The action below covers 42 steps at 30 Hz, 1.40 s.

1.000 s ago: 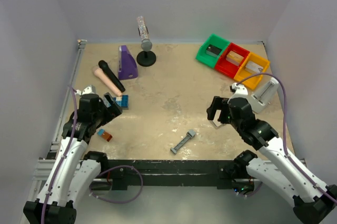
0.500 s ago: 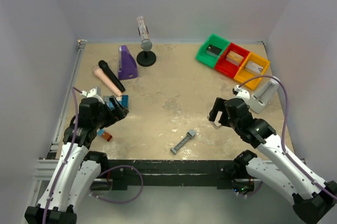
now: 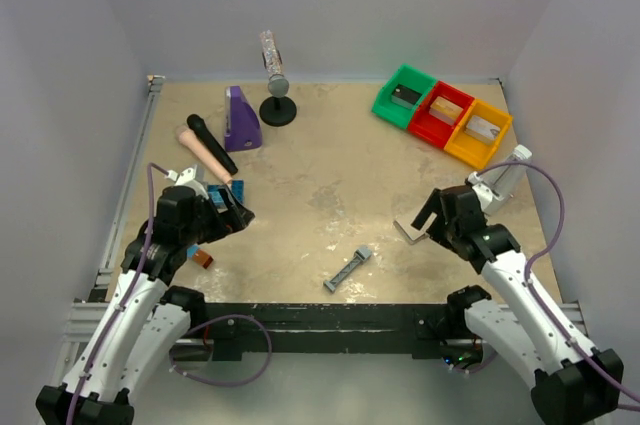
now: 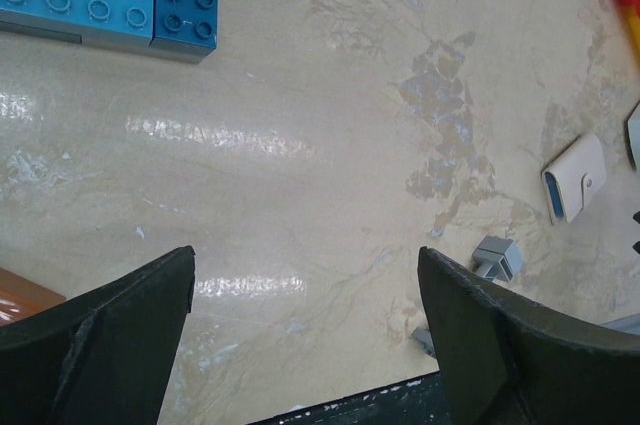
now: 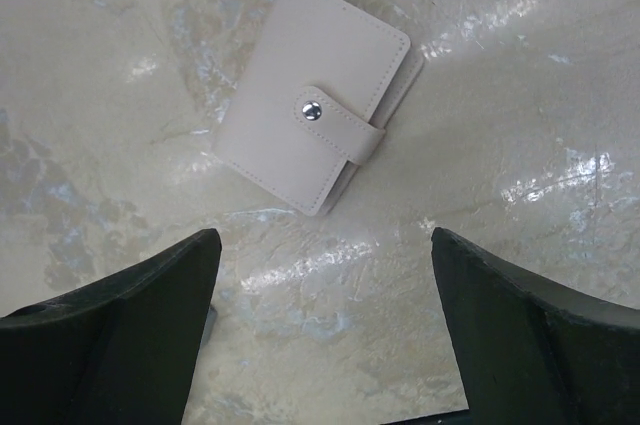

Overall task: Take the credit cards out of the card holder
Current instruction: Move the card holder to the center of the board.

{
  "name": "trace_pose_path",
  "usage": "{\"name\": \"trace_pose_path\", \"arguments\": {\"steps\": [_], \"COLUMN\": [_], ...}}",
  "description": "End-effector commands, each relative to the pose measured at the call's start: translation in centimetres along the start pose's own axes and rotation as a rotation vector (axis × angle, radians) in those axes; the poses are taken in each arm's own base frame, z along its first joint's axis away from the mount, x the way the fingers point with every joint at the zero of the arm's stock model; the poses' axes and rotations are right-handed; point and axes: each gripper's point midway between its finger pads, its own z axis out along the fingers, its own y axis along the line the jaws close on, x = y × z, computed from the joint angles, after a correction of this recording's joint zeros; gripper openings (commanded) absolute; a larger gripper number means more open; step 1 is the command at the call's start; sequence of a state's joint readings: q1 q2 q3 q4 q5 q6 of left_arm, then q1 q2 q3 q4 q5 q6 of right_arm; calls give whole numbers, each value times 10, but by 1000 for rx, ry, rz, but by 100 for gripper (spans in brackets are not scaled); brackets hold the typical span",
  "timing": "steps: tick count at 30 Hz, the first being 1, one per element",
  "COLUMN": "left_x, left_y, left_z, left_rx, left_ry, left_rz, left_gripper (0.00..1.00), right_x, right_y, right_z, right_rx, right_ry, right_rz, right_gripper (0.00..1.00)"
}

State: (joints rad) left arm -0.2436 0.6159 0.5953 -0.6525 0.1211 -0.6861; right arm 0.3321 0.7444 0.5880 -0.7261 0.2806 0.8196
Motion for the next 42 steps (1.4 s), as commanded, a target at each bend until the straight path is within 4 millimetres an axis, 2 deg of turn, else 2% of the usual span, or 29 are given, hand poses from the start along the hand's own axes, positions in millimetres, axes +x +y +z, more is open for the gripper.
{"name": "trace_pose_path", "arguments": {"steps": [1,12,20,30,42], "left_x": [-4,-2,-1,2,5], "left_y": [-2,-5,-1,-1,-6], "left_z": [0,0,0,4,3], "left_rx": [6,20,6,16,50], "left_ry": [-21,1,-13,-15,-6], "left_rz": [23,16,2,-26,-26], "left_gripper": [96,92,91,89,85], "right_x": [9,21,30,24,2], "right_y": [3,18,13,12,30], "right_z": [12,42,56,61,68], "right_rx": [3,-17,30,67,99], "right_ry": [62,134,170,169,227], "right_rz": [75,212,274,291,103], "right_gripper": [88,76,64,63,65]}}
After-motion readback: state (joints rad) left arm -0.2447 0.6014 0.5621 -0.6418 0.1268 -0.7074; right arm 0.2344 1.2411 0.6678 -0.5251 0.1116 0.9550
